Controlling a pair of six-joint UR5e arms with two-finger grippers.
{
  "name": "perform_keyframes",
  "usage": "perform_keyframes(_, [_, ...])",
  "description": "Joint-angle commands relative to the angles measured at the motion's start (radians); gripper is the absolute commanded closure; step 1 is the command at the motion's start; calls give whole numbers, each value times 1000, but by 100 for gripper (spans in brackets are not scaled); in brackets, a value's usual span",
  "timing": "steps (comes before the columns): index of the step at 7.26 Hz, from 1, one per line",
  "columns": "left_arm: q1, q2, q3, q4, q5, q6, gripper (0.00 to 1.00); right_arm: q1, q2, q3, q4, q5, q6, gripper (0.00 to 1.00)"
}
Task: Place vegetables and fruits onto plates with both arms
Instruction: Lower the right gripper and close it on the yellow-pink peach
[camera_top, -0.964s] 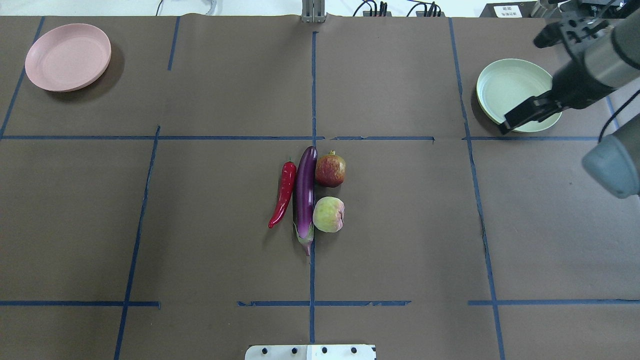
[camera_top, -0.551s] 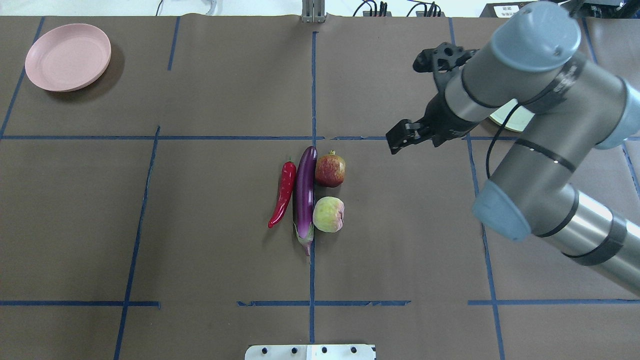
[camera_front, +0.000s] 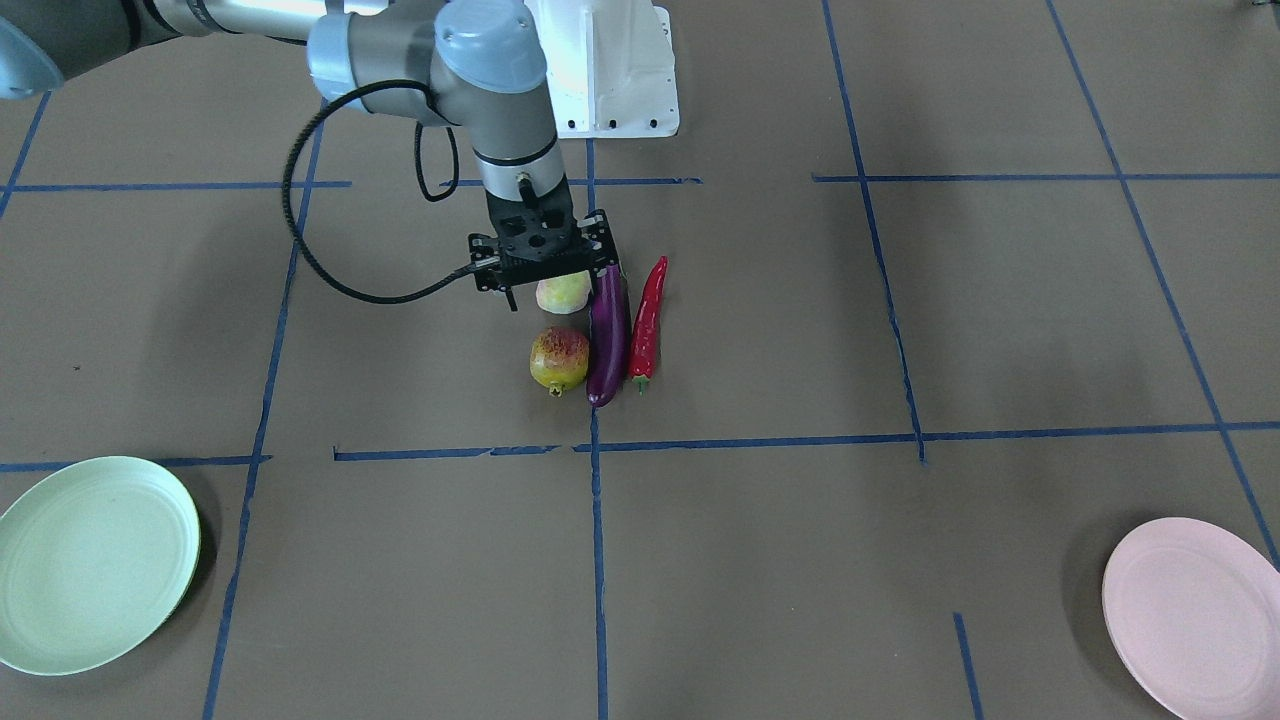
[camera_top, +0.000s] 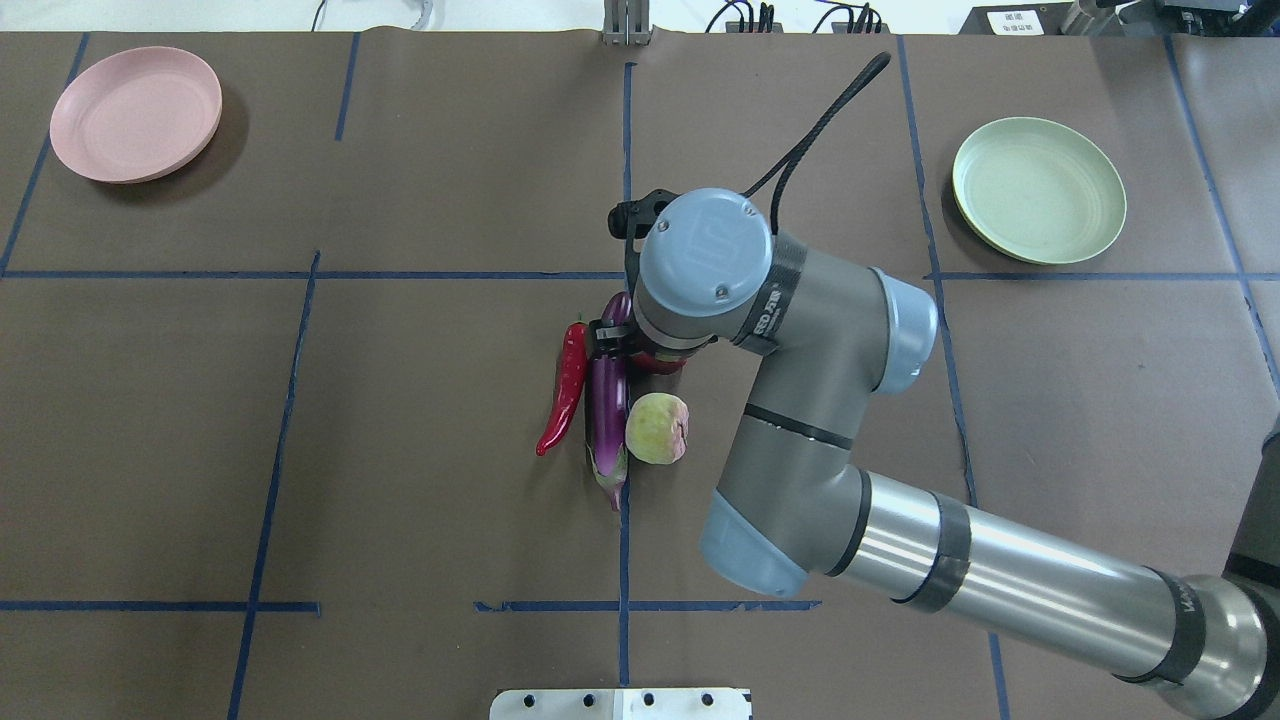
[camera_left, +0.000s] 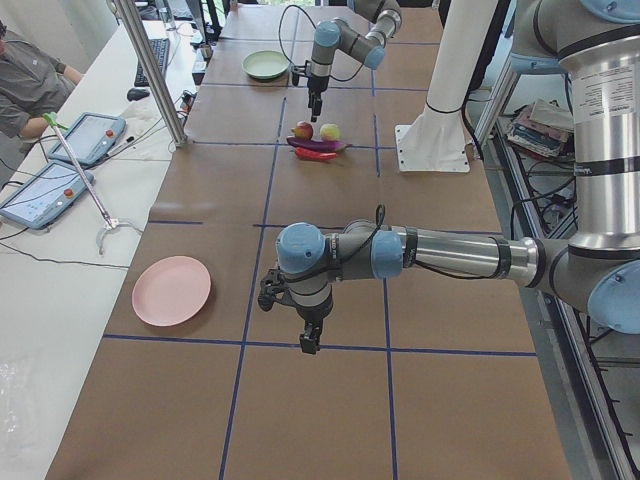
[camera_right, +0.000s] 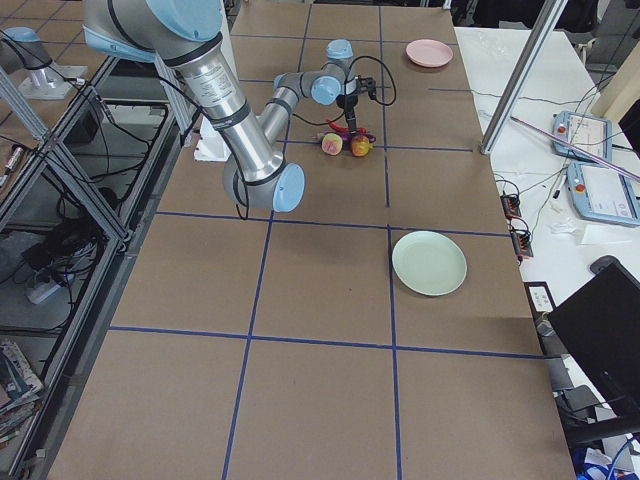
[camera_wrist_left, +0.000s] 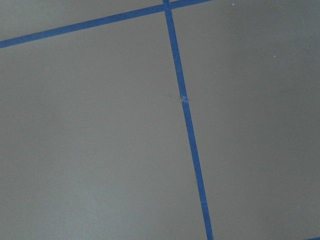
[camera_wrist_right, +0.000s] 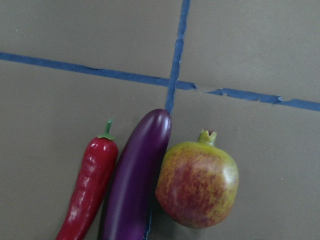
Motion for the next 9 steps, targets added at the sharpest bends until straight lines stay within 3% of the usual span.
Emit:
perform_keyframes(1, [0,1,4,0,-3,-1,0,-61,33,-72,-41,-71,8,0])
perform_keyframes(2, [0,0,5,1,-3,-1,0,-62,36,-62,-116,-71,2,0])
perform_keyframes(9, [2,0,8,0,-4,-1,0,-85,30,-63,-147,-36,-9,1])
